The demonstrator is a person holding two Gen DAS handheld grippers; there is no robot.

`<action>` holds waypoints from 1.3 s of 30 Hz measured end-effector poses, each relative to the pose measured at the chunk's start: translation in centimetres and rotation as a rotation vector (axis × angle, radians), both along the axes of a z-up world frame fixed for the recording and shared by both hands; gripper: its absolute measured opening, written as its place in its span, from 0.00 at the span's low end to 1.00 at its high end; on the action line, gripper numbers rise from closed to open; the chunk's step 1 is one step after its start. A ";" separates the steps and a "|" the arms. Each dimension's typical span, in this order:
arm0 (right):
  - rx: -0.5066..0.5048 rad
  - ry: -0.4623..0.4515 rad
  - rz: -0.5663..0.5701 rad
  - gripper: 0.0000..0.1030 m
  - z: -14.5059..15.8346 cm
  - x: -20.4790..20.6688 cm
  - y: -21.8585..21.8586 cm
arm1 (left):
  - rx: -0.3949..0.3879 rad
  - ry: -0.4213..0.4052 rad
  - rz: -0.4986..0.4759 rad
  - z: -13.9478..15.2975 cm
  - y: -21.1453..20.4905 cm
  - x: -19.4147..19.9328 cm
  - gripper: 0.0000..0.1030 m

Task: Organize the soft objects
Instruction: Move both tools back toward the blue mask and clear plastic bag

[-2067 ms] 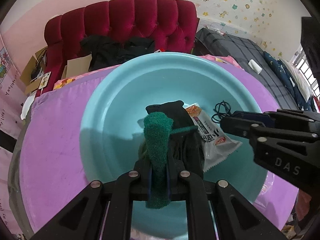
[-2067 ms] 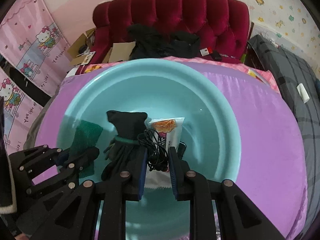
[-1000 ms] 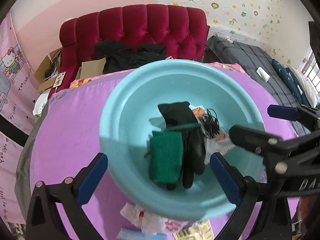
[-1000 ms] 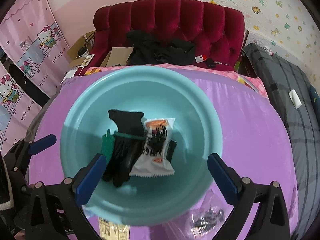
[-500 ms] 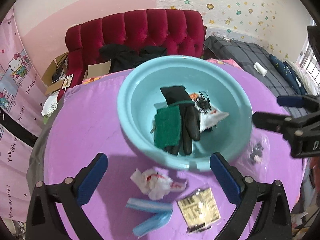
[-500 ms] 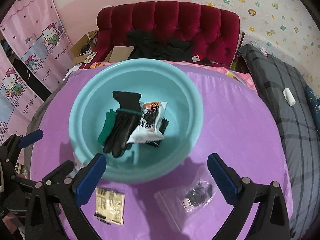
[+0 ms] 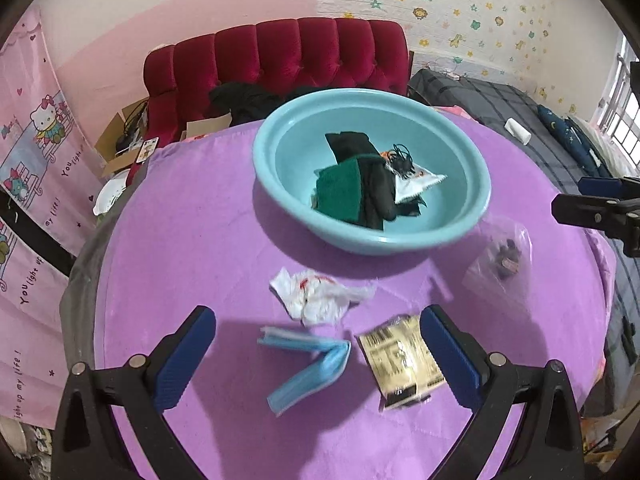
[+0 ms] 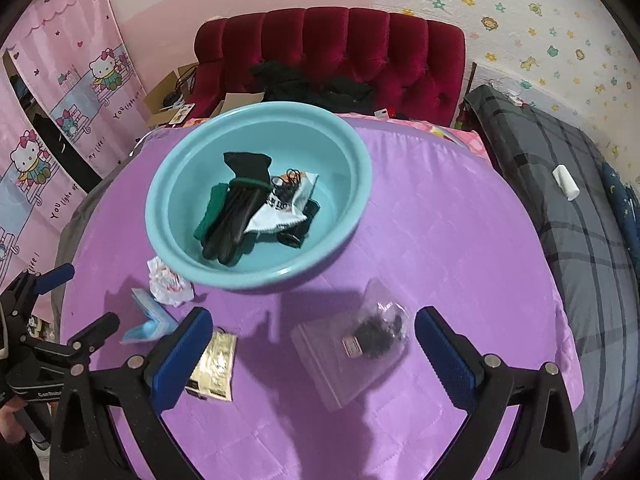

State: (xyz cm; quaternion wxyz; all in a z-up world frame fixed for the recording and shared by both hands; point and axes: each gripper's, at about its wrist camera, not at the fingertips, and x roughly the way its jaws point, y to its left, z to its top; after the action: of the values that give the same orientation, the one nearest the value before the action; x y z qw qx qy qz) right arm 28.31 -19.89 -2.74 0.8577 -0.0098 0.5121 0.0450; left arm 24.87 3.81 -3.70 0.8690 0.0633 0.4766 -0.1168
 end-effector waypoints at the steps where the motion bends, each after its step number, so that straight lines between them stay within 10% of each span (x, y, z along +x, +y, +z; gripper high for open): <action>1: -0.002 -0.003 -0.001 1.00 -0.1 -0.4 -0.1 | 0.000 -0.001 0.000 -0.1 0.1 -0.3 1.00; 39: -0.008 0.078 -0.086 1.00 -8.7 -6.2 -3.0 | -0.012 0.097 0.038 -8.6 2.1 -4.0 1.00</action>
State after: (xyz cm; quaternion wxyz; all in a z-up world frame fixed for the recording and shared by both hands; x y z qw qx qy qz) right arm 22.06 -22.93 -11.41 0.8381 0.0104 0.5453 0.0063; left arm 20.89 5.91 -12.26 0.8472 0.0435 0.5187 -0.1060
